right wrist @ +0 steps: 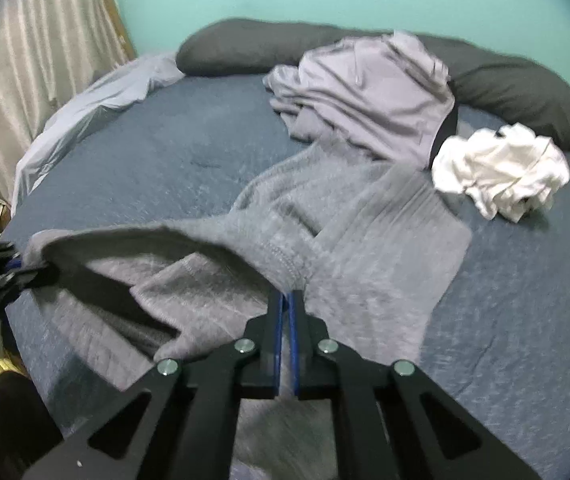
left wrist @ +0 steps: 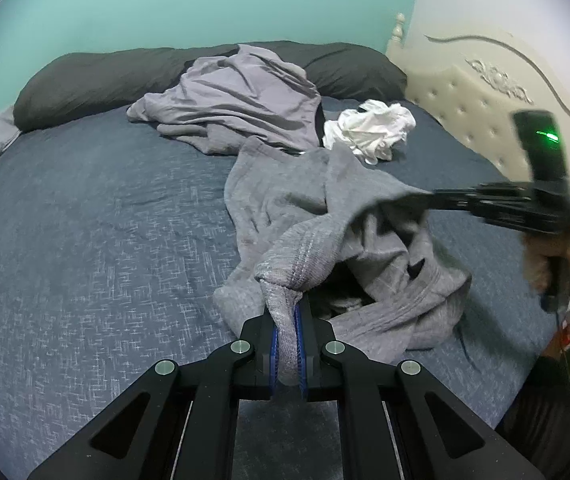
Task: Fold clothes
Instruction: 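Fold the sweater hood with the left gripper toward the right gripper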
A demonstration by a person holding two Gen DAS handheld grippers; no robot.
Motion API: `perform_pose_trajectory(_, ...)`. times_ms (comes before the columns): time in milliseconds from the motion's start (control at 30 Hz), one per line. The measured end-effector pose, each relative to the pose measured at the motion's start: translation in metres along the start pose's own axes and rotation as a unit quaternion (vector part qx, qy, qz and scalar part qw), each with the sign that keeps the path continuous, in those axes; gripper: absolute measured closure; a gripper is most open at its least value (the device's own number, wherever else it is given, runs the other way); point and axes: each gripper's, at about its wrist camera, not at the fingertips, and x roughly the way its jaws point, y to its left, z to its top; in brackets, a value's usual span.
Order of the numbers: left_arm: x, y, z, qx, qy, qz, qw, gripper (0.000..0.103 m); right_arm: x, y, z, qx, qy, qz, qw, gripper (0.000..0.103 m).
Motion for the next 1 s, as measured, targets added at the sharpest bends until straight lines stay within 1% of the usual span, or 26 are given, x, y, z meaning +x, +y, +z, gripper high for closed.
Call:
perform_pose_trajectory(200, -0.001, 0.003, 0.01, -0.027, -0.014, -0.007, 0.9995, 0.096, -0.047, -0.017, -0.007, -0.011, -0.023, 0.005, 1.0, 0.101)
perform_pose_trajectory(333, -0.003, -0.007, 0.017, -0.017, -0.018, -0.007, 0.9997, 0.096, -0.064, -0.026, -0.015, -0.011, -0.02, 0.014, 1.0, 0.102)
perform_pose_trajectory(433, -0.004, -0.012, 0.021, -0.009, -0.02, -0.005, 0.9997, 0.096, -0.068, -0.029, -0.028, -0.028, 0.003, 0.026, 0.999, 0.102)
perform_pose_trajectory(533, -0.003, -0.016, 0.023, -0.002, -0.02, -0.003, 0.9998, 0.096, -0.067, -0.033, -0.041, -0.027, 0.018, 0.028, 0.999, 0.102)
perform_pose_trajectory(633, -0.004, -0.019, 0.024, 0.0, -0.021, -0.007, 0.9998, 0.096, -0.07, -0.044, -0.044, 0.001, 0.006, 0.039, 0.999, 0.102)
perform_pose_trajectory(733, -0.006, -0.024, 0.026, 0.01, -0.023, -0.01, 0.9996, 0.096, -0.069, -0.045, -0.032, 0.02, -0.005, 0.049, 0.999, 0.101)
perform_pose_trajectory(767, -0.007, -0.026, 0.027, 0.014, -0.023, -0.011, 0.9996, 0.096, -0.068, -0.043, -0.027, 0.02, -0.007, 0.052, 0.998, 0.099)
perform_pose_trajectory(833, -0.007, -0.027, 0.028, 0.019, -0.023, -0.014, 0.9995, 0.096, -0.066, -0.036, -0.015, 0.01, -0.012, 0.054, 0.998, 0.088)
perform_pose_trajectory(867, -0.007, -0.028, 0.028, 0.02, -0.022, -0.014, 0.9994, 0.096, -0.063, -0.031, -0.009, 0.001, -0.014, 0.053, 0.998, 0.075)
perform_pose_trajectory(900, -0.006, -0.028, 0.029, 0.019, -0.023, -0.016, 0.9994, 0.096, -0.06, -0.023, -0.002, -0.009, -0.014, 0.05, 0.999, 0.068)
perform_pose_trajectory(1000, -0.006, -0.028, 0.031, 0.016, -0.025, -0.022, 0.9993, 0.096, -0.047, 0.0, 0.014, -0.047, -0.007, 0.046, 0.998, 0.067)
